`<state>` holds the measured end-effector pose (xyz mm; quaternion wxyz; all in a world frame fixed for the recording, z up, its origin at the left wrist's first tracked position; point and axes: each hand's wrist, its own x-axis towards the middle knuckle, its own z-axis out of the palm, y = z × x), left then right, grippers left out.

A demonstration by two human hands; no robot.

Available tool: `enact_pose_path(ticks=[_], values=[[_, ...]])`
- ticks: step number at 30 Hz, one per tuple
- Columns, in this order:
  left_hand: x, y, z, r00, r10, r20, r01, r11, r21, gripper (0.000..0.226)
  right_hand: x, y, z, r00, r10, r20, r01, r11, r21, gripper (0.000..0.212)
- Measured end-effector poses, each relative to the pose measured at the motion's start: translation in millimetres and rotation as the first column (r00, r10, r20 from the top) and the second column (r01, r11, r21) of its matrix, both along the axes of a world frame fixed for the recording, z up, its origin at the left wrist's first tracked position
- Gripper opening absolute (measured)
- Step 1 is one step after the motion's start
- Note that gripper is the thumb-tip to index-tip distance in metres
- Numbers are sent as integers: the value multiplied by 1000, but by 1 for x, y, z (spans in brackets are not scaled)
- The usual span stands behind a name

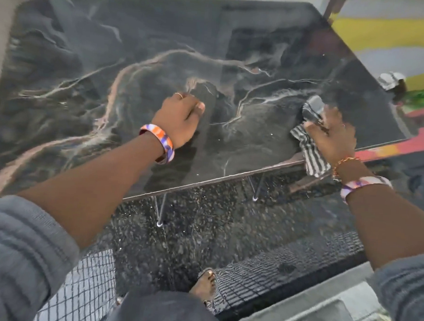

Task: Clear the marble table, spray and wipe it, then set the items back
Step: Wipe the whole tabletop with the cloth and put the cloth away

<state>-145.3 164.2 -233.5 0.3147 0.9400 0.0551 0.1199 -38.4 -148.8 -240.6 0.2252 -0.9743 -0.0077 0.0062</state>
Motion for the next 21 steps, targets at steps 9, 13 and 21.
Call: enact_pose_path(ticks=[9, 13, 21], values=[[-24, 43, -1, 997, 73, 35, -74, 997, 13, 34, -29, 45, -13, 970, 242, -8, -242, 965, -105, 55], [-44, 65, -5, 996, 93, 6, -94, 995, 15, 45, -71, 102, -16, 920, 390, 20, -390, 921, -21, 45], [-144, 157, -1, 983, 177, 55, -179, 983, 44, 35, -212, 277, -15, 713, 692, 113, -701, 707, 89, 42]])
